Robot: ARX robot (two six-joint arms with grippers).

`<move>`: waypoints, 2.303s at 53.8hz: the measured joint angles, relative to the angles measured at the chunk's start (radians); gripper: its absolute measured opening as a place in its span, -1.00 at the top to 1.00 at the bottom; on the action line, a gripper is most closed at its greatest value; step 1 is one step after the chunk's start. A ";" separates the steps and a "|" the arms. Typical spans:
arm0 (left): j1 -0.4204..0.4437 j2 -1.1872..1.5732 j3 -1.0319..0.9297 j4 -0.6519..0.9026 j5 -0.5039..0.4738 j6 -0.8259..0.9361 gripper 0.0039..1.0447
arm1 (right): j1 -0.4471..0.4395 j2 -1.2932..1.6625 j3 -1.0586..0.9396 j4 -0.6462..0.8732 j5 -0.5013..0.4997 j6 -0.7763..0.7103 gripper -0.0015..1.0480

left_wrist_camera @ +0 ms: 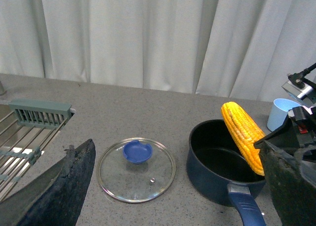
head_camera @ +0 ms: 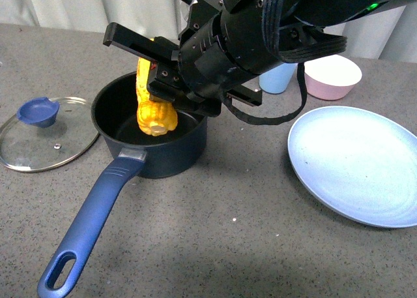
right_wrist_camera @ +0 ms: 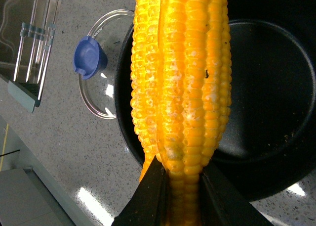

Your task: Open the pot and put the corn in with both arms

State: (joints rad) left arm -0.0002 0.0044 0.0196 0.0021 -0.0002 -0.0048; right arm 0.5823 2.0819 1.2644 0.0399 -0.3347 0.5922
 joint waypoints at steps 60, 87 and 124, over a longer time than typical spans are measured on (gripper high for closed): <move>0.000 0.000 0.000 0.000 0.000 0.000 -0.88 | -0.099 -0.233 -0.247 0.241 0.215 -0.119 -0.82; 0.000 0.000 0.000 0.000 0.000 0.000 -0.88 | -0.385 -0.787 -0.823 0.432 0.421 -0.449 -0.82; 0.000 0.000 0.000 0.000 0.000 0.000 -0.88 | -0.579 -1.276 -1.243 0.729 0.339 -0.588 0.94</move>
State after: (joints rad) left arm -0.0002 0.0040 0.0196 0.0021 -0.0002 -0.0048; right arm 0.0032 0.8062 0.0216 0.7689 0.0044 0.0040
